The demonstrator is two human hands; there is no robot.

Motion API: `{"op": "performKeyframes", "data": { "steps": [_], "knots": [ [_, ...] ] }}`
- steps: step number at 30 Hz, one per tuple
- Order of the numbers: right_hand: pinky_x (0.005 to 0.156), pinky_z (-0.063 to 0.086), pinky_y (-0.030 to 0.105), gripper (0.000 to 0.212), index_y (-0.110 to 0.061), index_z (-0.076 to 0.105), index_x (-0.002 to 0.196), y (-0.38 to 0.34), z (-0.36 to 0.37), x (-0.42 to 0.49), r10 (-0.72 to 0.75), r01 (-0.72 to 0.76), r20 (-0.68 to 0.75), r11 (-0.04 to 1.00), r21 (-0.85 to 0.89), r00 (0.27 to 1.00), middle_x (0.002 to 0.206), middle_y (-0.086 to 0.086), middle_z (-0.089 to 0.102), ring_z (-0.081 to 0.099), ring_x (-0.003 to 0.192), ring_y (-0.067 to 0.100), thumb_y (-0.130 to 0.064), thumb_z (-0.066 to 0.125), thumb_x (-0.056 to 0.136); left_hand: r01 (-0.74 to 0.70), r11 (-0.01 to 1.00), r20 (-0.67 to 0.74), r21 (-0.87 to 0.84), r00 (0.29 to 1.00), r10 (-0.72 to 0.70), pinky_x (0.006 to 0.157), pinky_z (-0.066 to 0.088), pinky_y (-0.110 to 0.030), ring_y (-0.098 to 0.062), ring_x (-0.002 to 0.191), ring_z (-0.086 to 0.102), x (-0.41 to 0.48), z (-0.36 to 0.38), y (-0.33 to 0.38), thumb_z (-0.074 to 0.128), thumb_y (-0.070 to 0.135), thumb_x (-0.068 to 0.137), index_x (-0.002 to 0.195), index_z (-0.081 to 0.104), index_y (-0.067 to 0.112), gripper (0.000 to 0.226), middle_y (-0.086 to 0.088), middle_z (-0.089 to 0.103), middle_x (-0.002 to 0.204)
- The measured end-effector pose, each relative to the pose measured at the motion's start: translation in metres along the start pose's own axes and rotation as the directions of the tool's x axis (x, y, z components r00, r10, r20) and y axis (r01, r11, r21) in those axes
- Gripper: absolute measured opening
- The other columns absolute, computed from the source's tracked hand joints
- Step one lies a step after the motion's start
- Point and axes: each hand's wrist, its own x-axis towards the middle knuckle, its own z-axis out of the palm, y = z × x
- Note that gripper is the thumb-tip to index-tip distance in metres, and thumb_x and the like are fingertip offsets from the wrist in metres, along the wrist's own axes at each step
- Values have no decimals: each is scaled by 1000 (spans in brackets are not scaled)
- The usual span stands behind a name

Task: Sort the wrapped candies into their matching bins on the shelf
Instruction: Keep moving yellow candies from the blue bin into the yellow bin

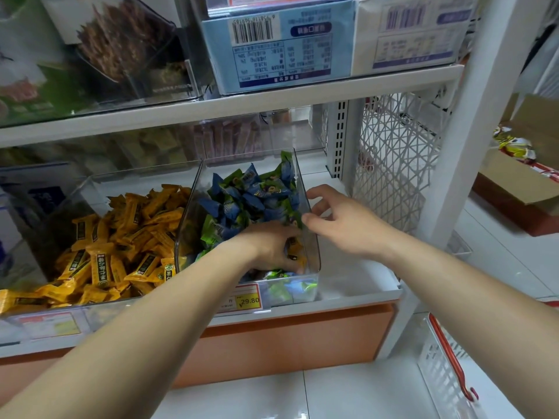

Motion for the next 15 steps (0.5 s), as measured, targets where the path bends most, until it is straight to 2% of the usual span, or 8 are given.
{"op": "performKeyframes", "data": {
  "steps": [6, 11, 15],
  "knots": [
    [60, 36, 18, 45, -28, 45, 134, -1, 1, 3, 16, -16, 11, 1000, 15, 1000, 91, -18, 58, 54, 75, -2, -45, 57, 93, 1, 997, 89, -72, 996, 5, 96, 48, -34, -22, 115, 55, 9, -1, 3, 73, 51, 83, 151, 32, 31, 82, 1, 52, 140],
    [62, 37, 19, 46, -29, 44, 135, -1, 1, 3, 33, -34, 19, 999, 36, 999, 92, -17, 58, 56, 79, -1, -44, 56, 93, 42, 986, 65, -164, 997, -32, 83, 54, -33, -16, 95, 59, 11, 4, 3, 77, 46, 80, 132, 53, 30, 60, 4, 62, 119],
    [65, 41, 23, 48, -28, 43, 135, -1, 1, 3, 50, -51, 28, 998, 43, 998, 93, -17, 59, 60, 83, 3, -45, 56, 93, 61, 976, 121, -210, 992, -36, 87, 53, -34, -14, 96, 58, 13, 0, 3, 79, 44, 77, 132, 50, 27, 64, 5, 60, 119]
  ]
}}
